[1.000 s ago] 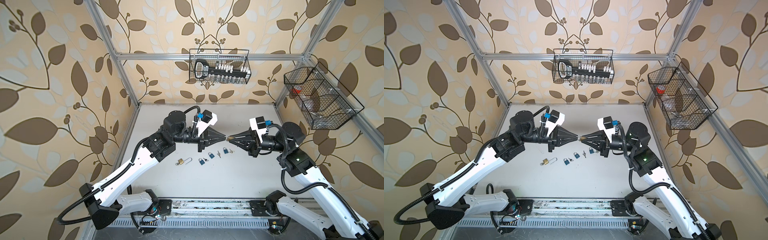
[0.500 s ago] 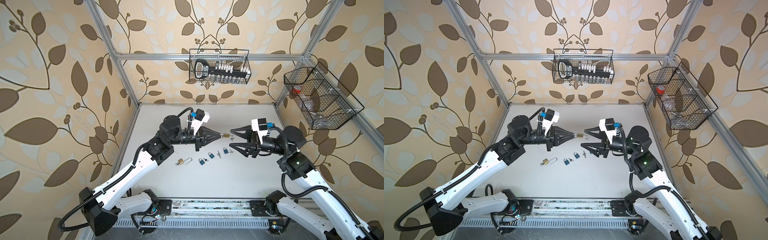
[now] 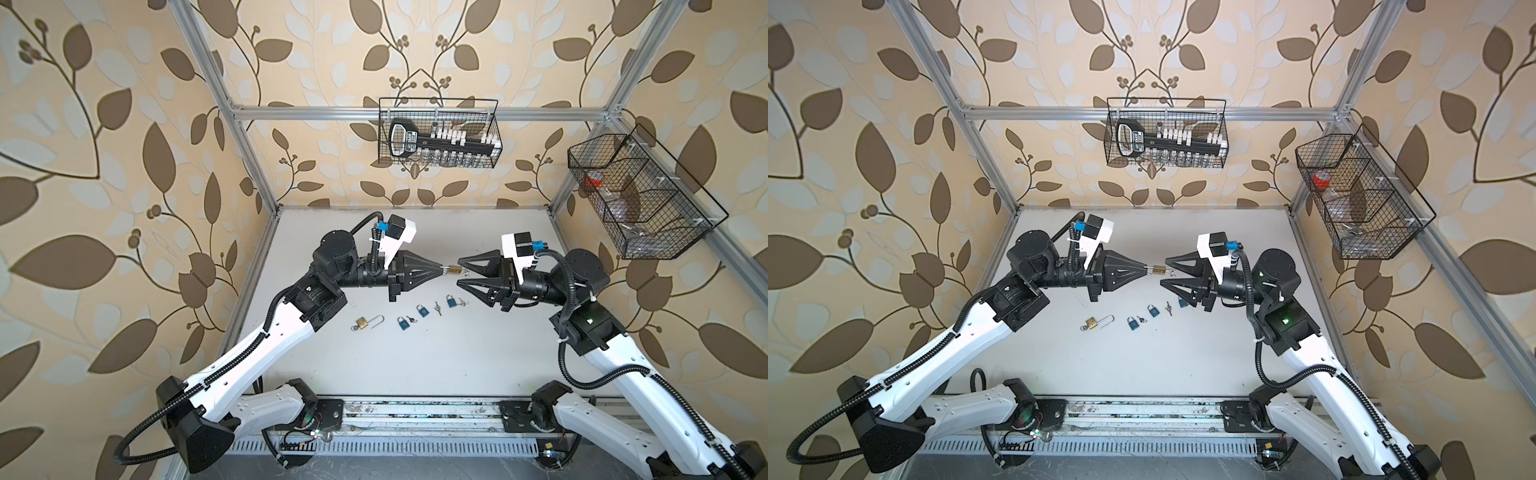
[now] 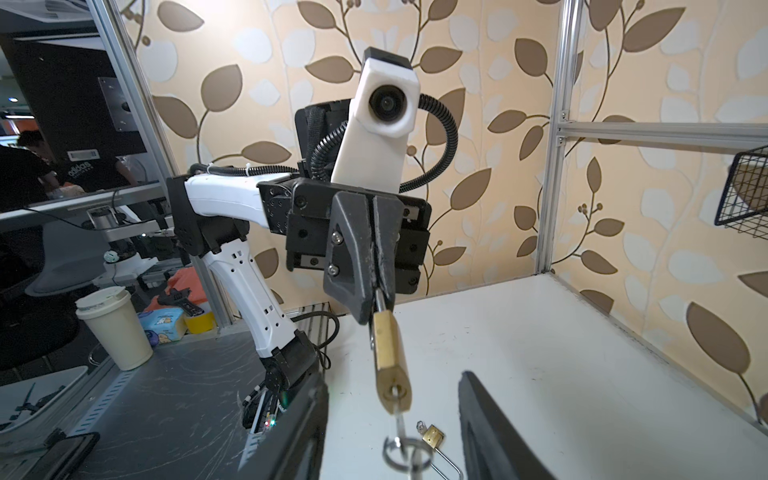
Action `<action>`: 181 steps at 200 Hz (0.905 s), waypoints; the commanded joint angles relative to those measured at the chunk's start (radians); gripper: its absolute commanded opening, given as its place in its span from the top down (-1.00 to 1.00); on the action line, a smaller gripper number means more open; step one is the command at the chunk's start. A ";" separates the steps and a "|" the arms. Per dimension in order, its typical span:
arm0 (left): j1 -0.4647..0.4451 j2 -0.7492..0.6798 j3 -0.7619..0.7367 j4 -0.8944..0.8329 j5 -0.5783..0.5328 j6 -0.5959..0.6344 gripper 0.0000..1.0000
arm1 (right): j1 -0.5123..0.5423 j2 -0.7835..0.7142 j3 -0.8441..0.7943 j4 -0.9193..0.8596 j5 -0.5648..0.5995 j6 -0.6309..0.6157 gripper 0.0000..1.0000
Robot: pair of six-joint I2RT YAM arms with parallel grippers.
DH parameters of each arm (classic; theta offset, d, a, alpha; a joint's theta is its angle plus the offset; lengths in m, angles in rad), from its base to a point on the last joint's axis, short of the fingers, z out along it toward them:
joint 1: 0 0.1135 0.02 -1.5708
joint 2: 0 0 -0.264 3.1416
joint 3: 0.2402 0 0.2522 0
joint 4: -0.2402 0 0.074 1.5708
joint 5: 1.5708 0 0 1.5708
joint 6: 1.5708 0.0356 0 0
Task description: Lock with the key
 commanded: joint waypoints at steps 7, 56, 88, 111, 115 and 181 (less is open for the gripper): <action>0.004 -0.007 0.007 0.072 0.034 -0.014 1.00 | -0.001 0.004 0.013 0.036 -0.014 0.017 0.28; 0.004 -0.008 0.003 0.072 0.035 -0.013 1.00 | 0.000 0.015 0.015 0.017 -0.001 0.010 0.58; 0.003 0.007 0.019 0.060 0.058 -0.010 1.00 | -0.001 0.031 0.027 0.013 0.001 0.007 0.94; -0.032 0.047 0.073 -0.042 0.094 0.059 1.00 | 0.001 0.046 0.039 0.018 -0.017 0.010 1.00; -0.045 0.056 0.084 -0.067 0.094 0.078 1.00 | 0.001 0.050 0.042 0.019 -0.024 0.011 1.00; -0.123 0.148 0.065 -0.005 0.104 0.043 1.00 | 0.011 0.066 0.059 0.031 -0.038 0.007 1.00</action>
